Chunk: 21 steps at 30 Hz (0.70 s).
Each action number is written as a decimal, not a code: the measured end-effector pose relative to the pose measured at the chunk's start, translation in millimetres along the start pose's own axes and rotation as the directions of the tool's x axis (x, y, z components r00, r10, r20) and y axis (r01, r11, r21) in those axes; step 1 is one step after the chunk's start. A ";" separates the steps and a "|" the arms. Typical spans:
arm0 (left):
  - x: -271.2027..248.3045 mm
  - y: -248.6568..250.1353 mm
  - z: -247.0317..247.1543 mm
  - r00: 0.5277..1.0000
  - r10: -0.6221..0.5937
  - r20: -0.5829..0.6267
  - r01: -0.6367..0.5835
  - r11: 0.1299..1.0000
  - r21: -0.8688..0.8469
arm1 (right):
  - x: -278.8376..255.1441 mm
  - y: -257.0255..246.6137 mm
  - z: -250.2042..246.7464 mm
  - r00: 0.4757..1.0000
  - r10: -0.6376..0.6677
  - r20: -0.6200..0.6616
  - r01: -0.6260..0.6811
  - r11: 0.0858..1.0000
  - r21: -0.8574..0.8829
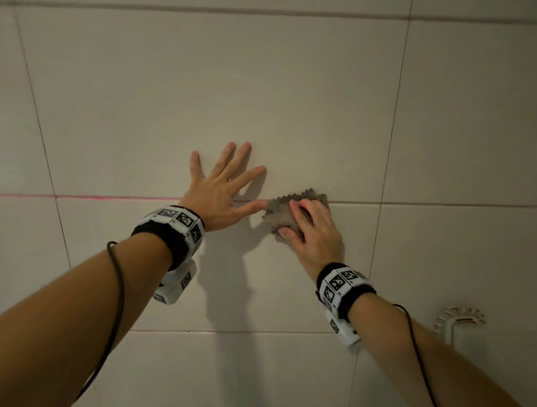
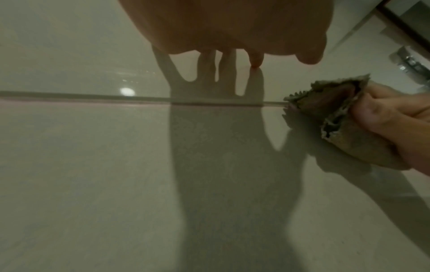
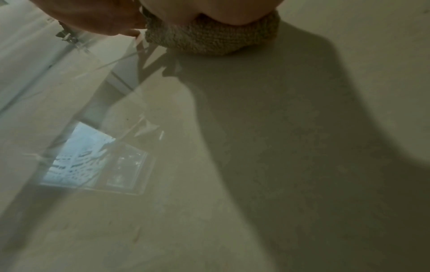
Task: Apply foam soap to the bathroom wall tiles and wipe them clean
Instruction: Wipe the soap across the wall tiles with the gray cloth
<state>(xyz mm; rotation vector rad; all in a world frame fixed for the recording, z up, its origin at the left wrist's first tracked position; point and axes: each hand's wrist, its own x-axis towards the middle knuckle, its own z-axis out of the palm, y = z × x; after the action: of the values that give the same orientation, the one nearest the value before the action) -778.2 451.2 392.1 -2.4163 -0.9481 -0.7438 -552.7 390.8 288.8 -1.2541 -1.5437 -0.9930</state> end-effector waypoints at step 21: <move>-30.2 -78.0 5.7 0.996 -0.076 -0.051 0.080 0.993 0.089 | 10.2 -45.0 20.4 0.997 0.074 -0.026 -0.074 0.997 0.020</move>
<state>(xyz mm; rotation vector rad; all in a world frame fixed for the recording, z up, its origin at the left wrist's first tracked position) -851.0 492.2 384.5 -2.2847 -1.0396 -0.7649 -600.9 405.3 290.5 -1.2707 -1.4729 -0.9412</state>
